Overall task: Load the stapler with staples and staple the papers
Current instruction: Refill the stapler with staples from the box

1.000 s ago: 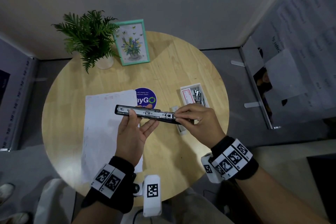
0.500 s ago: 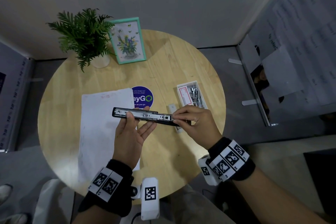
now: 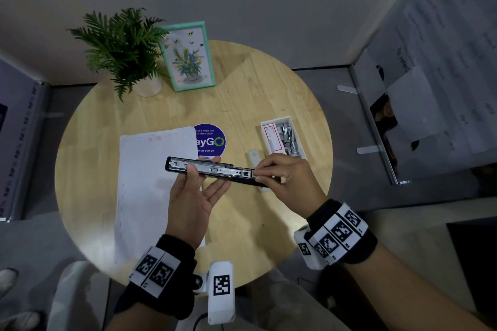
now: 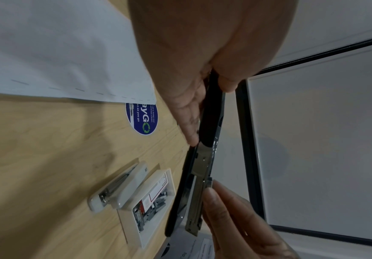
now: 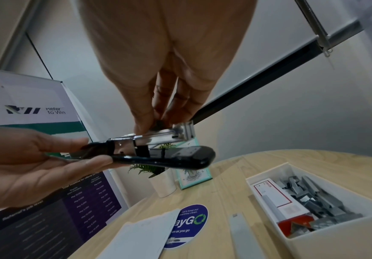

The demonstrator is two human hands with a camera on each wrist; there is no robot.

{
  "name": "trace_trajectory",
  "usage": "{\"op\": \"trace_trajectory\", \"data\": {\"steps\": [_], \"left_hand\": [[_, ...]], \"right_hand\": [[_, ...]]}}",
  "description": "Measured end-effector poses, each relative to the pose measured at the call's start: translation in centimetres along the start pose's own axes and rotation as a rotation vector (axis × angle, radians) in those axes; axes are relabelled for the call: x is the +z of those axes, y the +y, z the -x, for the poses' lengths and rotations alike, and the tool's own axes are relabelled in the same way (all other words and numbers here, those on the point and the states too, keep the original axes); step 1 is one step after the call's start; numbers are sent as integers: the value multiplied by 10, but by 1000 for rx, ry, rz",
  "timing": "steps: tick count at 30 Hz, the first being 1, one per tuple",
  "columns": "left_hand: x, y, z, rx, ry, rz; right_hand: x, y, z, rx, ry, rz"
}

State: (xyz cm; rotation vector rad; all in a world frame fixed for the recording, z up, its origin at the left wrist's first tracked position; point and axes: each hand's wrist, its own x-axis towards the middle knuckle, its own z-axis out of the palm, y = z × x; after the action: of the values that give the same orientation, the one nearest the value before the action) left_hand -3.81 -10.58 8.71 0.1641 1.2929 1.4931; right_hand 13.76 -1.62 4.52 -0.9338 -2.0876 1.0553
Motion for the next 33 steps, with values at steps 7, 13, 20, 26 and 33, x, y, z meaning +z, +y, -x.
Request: {"op": "trace_trajectory", "data": {"steps": [7, 13, 20, 26, 33], "left_hand": [[-3, -2, 3, 11, 11, -27], [-5, -4, 4, -8, 17, 27], [-11, -5, 5, -19, -8, 76], [-11, -4, 4, -14, -16, 101], [-10, 0, 2, -8, -17, 110]], "right_hand": [[3, 3, 2, -69, -78, 80], [1, 7, 2, -129, -79, 151], [-1, 12, 7, -184, -73, 155], [-3, 10, 5, -208, -98, 189], [-5, 8, 2, -242, -80, 201]]}}
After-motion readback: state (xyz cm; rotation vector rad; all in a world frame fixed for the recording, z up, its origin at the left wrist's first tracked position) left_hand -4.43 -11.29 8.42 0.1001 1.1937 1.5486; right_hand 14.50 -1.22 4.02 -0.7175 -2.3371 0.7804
